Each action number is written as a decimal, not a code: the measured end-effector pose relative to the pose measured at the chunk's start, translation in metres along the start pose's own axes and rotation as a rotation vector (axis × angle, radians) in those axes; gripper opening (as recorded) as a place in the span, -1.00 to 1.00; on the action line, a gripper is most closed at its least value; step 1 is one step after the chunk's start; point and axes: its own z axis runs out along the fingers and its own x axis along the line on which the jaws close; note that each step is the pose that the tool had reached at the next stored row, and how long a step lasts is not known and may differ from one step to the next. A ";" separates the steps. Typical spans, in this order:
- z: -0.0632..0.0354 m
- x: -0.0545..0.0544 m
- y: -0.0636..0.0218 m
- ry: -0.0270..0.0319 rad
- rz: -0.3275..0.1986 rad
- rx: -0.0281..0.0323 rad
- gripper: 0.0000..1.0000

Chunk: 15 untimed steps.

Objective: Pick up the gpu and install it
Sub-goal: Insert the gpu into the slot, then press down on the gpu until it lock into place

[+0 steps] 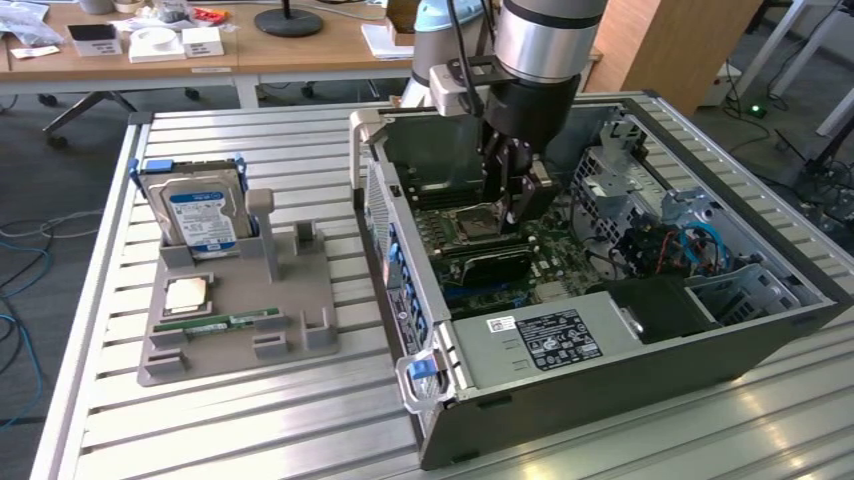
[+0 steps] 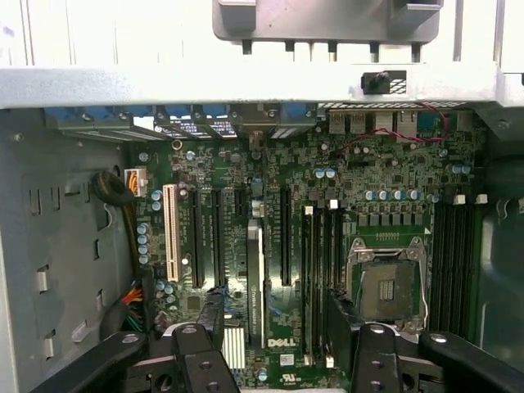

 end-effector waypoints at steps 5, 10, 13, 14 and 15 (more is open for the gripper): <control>0.0000 0.000 0.0001 0.0001 0.000 0.0000 0.25; 0.0000 0.000 0.0001 0.0001 0.000 0.0000 0.25; 0.0000 0.000 0.0001 0.0001 0.000 0.0000 0.25; 0.0000 0.000 0.0001 0.0001 0.000 0.0000 0.25; 0.0000 0.000 0.0001 0.0000 0.000 0.0000 0.22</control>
